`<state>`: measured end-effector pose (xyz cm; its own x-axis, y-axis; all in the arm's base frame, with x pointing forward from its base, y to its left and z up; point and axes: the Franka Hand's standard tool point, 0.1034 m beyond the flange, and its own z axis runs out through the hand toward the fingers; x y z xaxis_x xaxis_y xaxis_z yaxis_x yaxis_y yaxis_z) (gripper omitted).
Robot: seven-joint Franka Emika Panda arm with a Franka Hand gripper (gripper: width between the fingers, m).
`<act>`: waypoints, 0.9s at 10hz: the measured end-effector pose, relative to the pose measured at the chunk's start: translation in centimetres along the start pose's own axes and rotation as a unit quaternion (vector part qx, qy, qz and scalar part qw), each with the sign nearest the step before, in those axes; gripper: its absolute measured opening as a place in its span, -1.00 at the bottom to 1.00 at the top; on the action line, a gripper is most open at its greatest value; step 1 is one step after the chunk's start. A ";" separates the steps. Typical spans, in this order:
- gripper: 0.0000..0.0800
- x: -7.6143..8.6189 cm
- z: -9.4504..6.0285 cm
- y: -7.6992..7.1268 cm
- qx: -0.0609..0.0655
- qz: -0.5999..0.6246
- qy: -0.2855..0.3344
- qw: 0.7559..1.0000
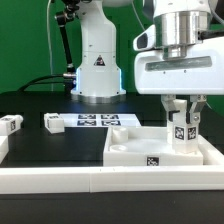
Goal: Assemble square table
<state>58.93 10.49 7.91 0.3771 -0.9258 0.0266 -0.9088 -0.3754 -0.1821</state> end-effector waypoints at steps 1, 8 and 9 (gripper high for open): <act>-0.26 -0.5 0.0 -0.1 -0.002 0.055 -0.002 0.998; -0.26 -1.0 0.0 0.0 -0.006 0.266 -0.010 0.964; -0.26 -1.0 -0.1 0.0 -0.005 0.275 -0.011 0.961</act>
Offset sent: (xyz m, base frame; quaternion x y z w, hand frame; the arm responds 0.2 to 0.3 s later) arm -0.0037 0.0054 -0.0007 -0.0319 -0.0012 0.2460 0.9687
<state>58.58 11.44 7.94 -0.1566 -0.9833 -0.0924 -0.9736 0.1695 -0.1529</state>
